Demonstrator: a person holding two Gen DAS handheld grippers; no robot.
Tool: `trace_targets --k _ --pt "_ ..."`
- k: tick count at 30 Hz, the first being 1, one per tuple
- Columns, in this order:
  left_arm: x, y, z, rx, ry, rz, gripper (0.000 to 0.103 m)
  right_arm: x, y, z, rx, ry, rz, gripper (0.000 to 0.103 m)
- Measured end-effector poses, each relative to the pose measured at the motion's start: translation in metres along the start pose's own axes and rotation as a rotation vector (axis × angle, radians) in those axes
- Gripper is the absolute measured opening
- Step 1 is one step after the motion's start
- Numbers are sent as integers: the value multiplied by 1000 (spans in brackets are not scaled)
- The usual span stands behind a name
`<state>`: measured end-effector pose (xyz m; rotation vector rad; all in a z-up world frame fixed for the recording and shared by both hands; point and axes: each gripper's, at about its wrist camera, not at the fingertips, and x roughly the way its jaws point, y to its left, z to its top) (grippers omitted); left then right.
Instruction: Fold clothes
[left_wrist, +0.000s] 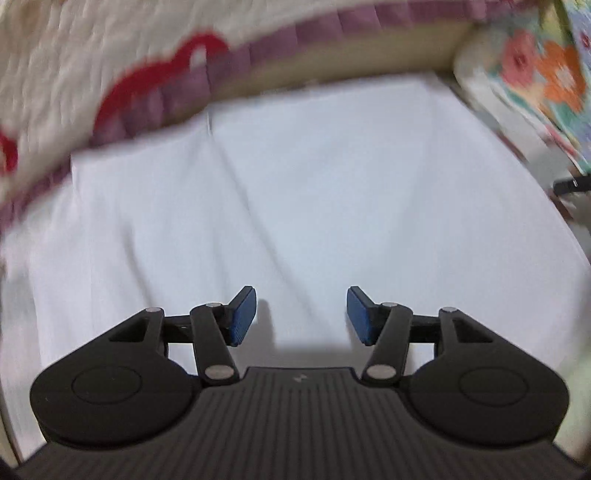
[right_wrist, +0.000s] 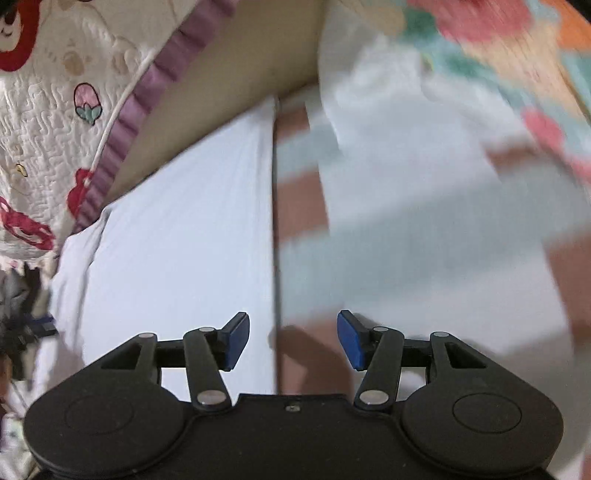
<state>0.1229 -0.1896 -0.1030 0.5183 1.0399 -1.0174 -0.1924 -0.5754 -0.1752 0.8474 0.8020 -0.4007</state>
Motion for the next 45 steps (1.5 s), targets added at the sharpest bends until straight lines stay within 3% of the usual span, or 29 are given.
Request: trace_targets --k 3,9,16,21,24,30,36,40,43,45 --pt "-11 7 -39 -68 124 -62 54 -3 -2 -28 103 133 71 59" --pt "-12 -9 -88 30 299 -58 57 -10 -2 -79 293 332 102 61" --pt "-10 -22 -87 112 362 -27 60 -16 -3 -111 442 368 169 64" --pt "-32 -26 -64 146 237 -67 60 -17 -1 -121 458 323 206 64" --pt "-44 -33 -51 130 130 -115 60 -18 9 -116 397 280 237 10" --pt "-62 -66 -33 145 -62 -232 58 -25 61 -74 217 181 426 10" --pt "-101 -83 -4 16 -218 -303 60 0 161 -14 -60 213 648 10" --pt "-103 -74 -8 -51 -225 -376 60 24 229 9 -237 260 781 10" --pt "-94 -76 -18 -75 -236 -357 64 42 266 5 -327 316 836 10" --pt "-85 -83 -21 -61 -259 -295 66 54 280 -1 -341 359 871 10"
